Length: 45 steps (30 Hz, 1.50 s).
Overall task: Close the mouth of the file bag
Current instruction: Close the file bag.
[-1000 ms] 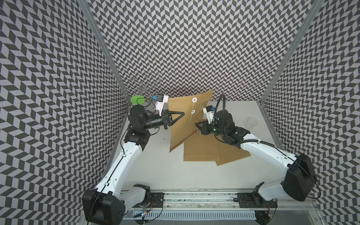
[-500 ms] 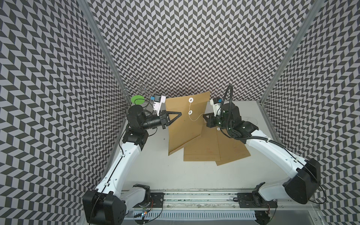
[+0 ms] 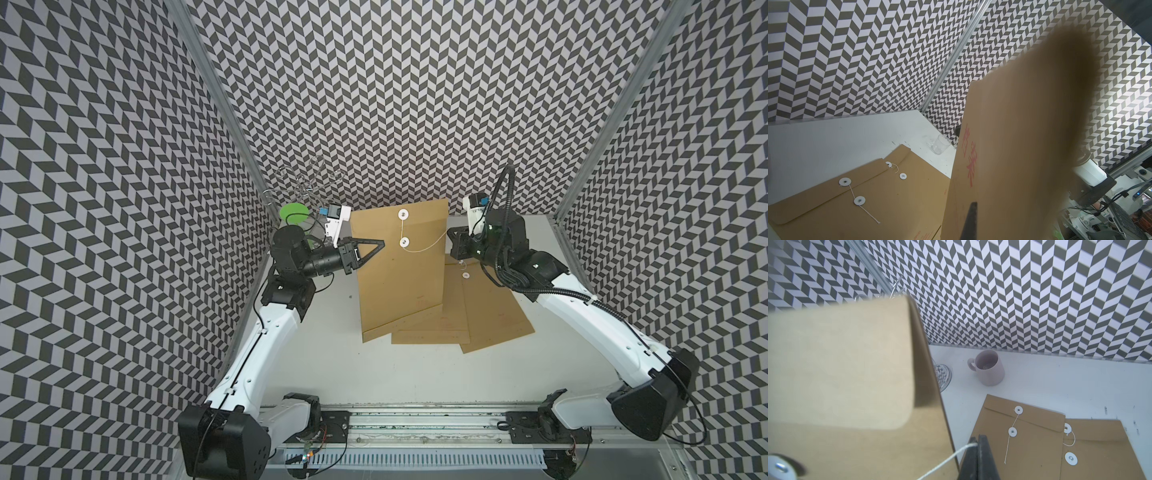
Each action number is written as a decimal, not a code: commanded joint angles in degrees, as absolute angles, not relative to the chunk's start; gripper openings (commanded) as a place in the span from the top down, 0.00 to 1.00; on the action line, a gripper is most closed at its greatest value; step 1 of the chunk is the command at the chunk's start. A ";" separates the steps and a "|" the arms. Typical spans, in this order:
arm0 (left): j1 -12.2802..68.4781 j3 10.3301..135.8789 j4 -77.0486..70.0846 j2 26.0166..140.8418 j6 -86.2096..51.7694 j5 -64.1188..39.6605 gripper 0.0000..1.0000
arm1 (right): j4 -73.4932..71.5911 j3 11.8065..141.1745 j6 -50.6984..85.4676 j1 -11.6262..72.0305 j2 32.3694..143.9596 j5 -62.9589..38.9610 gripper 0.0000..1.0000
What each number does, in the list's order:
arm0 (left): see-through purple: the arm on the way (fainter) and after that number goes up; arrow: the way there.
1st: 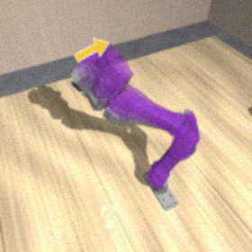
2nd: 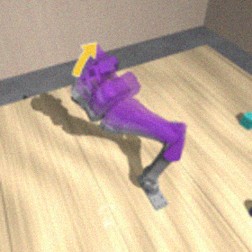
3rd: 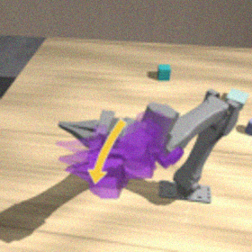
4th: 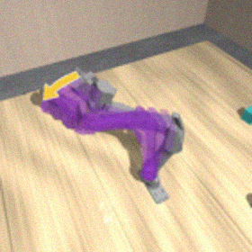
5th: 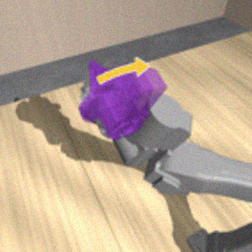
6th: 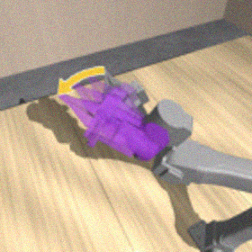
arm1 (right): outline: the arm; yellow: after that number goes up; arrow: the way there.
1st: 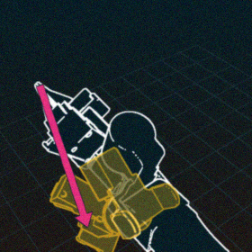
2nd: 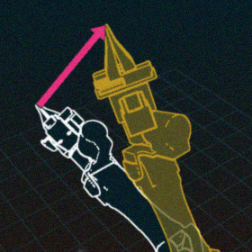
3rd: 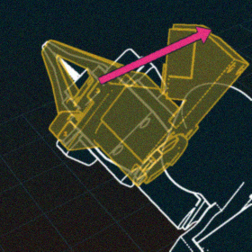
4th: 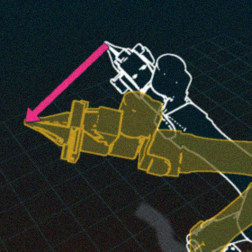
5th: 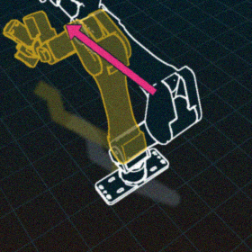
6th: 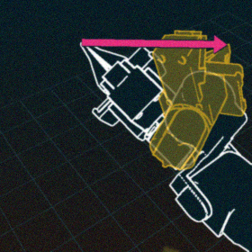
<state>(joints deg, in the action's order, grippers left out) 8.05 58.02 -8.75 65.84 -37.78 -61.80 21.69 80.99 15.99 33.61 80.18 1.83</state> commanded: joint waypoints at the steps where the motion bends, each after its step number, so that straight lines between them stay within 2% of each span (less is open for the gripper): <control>1: 7.85 56.98 -10.49 65.33 -38.78 -61.81 1.00 | 21.48 83.85 14.43 33.79 80.19 4.48 1.00; 25: 8.44 54.55 -11.49 66.18 -40.95 -60.20 1.00 | 27.22 97.36 9.12 40.51 89.55 14.86 1.00; 34: 8.62 53.99 -11.99 66.61 -42.10 -58.78 1.00 | 28.90 101.65 8.18 42.34 91.96 15.79 1.00; 45: 5.98 56.04 -11.34 67.79 -44.29 -56.42 1.00 | 29.62 94.50 9.00 42.54 88.66 16.96 1.00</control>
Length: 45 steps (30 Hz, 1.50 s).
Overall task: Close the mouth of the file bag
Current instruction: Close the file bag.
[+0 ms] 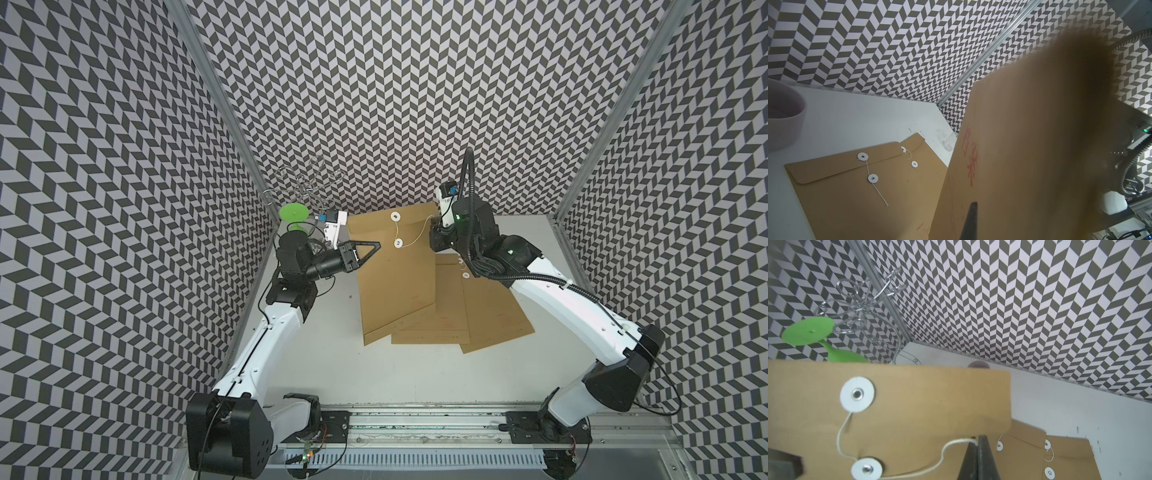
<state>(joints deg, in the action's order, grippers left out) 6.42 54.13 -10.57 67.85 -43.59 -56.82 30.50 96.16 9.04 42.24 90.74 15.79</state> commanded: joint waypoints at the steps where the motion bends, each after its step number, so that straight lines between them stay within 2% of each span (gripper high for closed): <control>1: 5.99 56.08 -11.43 67.85 -44.43 -56.30 1.00 | 29.69 94.23 8.99 42.58 88.52 16.96 1.00; 15: 6.53 54.44 -9.76 66.55 -44.20 -57.18 1.00 | 31.49 102.49 6.78 42.01 92.65 17.49 1.00; 28: 11.10 50.68 -12.48 66.10 -45.86 -55.88 1.00 | 31.31 107.90 7.22 42.28 98.13 14.82 1.00; 45: 14.30 48.38 -15.38 66.93 -47.05 -53.63 1.00 | 32.76 113.95 7.20 46.61 102.30 13.12 1.00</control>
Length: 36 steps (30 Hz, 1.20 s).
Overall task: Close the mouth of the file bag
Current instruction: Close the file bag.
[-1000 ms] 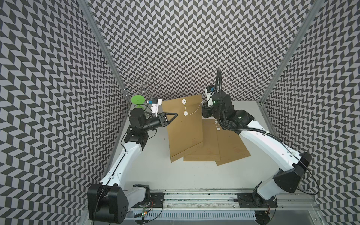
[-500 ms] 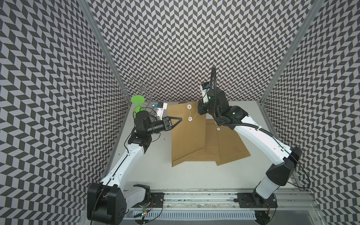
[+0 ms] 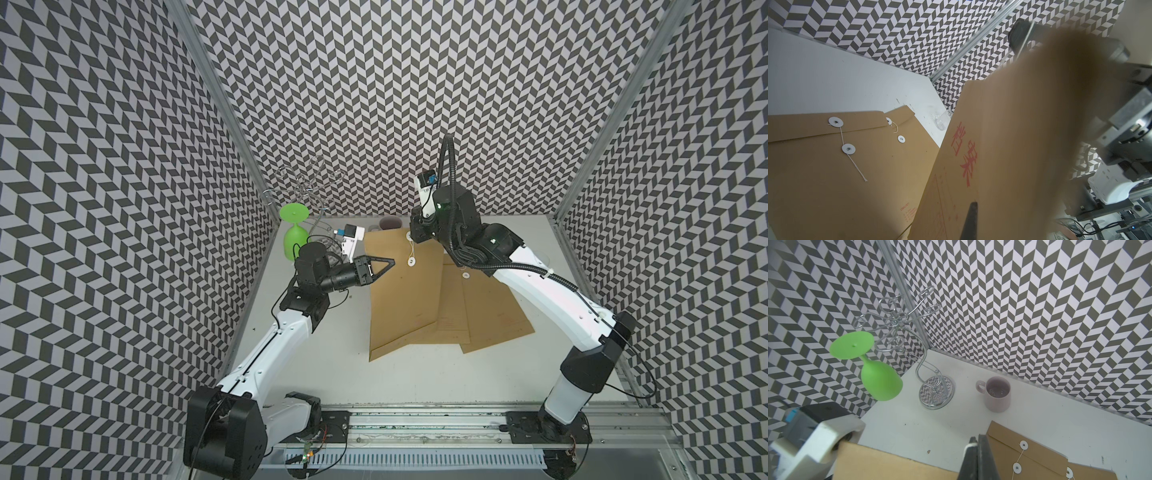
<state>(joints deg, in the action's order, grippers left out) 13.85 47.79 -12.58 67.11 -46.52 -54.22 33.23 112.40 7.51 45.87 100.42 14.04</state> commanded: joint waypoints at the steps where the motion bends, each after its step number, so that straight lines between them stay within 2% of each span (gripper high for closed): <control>1: 14.33 48.49 -15.40 66.91 -47.06 -53.37 1.00 | 33.23 114.45 7.34 46.95 102.63 12.94 1.00; 22: 13.58 42.68 -17.36 68.35 -46.14 -52.51 1.00 | 34.70 118.07 6.74 49.13 103.14 13.67 1.00; 36: 11.89 44.06 -20.19 72.77 -46.66 -53.67 1.00 | 32.94 115.83 8.64 49.74 103.92 6.71 1.00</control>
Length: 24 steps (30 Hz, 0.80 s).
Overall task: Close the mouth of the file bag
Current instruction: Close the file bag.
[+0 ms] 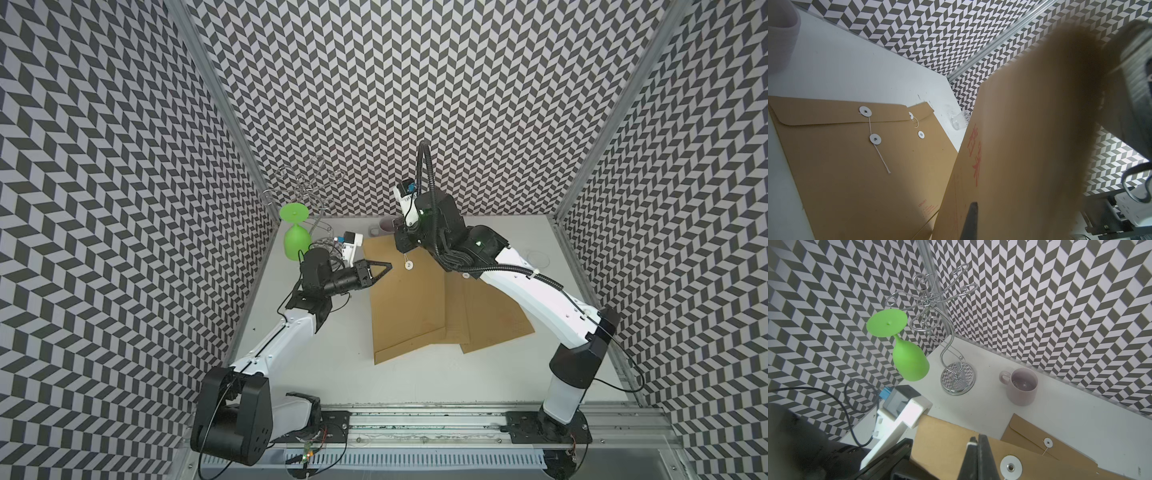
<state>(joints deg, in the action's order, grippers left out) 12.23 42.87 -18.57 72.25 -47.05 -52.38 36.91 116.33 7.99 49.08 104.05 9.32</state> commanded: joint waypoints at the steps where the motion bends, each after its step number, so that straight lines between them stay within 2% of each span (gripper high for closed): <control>1: 11.74 44.22 -20.36 72.85 -46.81 -53.45 1.00 | 32.22 114.91 8.97 50.03 103.53 6.28 1.00; 15: 9.87 47.99 -22.85 73.87 -49.13 -53.01 1.00 | 26.16 103.21 12.98 54.75 100.30 0.18 1.00; 24: 7.94 52.20 -21.75 73.83 -48.59 -54.24 1.00 | 18.56 88.80 18.13 54.95 93.08 -8.06 1.00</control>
<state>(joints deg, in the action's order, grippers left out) 8.58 49.41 -20.51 74.37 -48.97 -52.84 24.49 92.05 15.42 54.85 96.14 -4.40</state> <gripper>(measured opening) 0.051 0.047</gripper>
